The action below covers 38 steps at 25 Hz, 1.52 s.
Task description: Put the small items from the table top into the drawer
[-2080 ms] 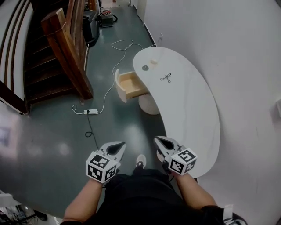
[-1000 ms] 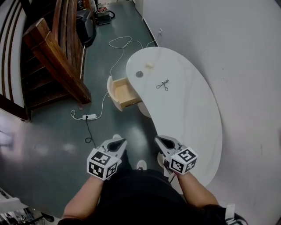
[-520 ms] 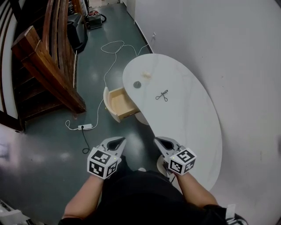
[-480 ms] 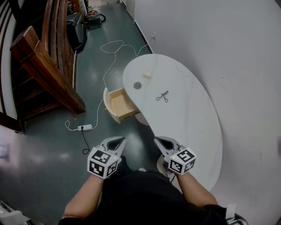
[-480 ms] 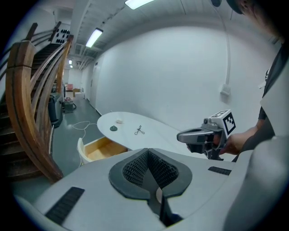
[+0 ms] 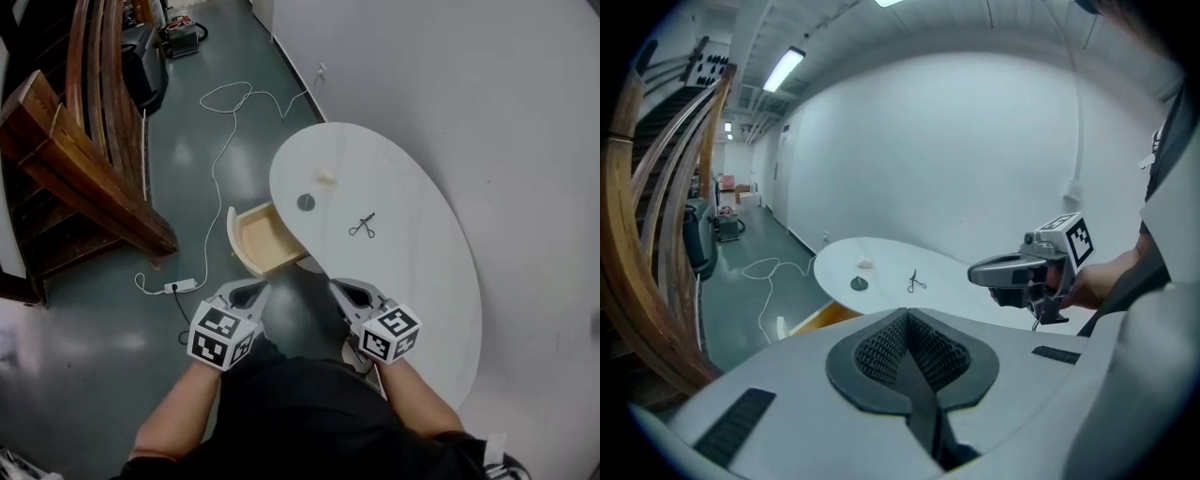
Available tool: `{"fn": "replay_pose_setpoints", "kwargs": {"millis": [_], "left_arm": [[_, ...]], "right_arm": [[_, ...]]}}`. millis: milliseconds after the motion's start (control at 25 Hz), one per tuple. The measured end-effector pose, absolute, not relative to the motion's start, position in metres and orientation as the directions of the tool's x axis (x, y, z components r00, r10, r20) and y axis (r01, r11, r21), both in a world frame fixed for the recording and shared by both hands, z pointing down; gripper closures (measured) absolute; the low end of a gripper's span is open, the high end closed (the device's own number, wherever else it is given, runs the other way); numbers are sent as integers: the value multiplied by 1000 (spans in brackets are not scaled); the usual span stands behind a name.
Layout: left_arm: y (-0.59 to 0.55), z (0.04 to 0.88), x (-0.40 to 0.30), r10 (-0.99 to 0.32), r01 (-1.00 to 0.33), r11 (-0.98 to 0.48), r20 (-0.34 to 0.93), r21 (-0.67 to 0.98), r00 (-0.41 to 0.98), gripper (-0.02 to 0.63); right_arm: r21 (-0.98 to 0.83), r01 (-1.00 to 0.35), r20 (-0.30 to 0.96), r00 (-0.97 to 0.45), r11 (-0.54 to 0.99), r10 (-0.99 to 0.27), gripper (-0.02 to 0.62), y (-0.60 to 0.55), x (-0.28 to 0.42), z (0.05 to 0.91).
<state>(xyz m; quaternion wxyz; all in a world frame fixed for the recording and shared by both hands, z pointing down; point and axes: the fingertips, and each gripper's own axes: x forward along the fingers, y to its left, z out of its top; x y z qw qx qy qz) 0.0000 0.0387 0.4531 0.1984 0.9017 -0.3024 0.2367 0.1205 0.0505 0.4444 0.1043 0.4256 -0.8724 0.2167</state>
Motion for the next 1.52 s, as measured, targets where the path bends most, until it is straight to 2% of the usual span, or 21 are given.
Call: {"fn": "replay_pose_setpoints", "kwargs": {"millis": [560,920,1080,1240,1520], "left_arm": [[-36,476,-45,-316,-524,-820,581,230,750,592],[-56,482,-46,-291,-505,-828,584,243,758,592],[-65,486,-42,-309,-523,-823,599,221,739,592],[-74,491,-42,-331,-566,-795,625,219,707,592],[-84,499,-31,-344,-603,-770,663,206,665,592]], "right_arm": [[-253,-850,428,-526,462,-735,597,-17,64,461],[-237,-880,450,-475,411,-757,597,-40,80,463],[-236,-881,451,-472,409,-757,597,-55,96,471],[-190,-900,506,-432,393,-746,597,-71,128,496],[-22,-951,650,-248,309,-718,597,-95,226,555]]}}
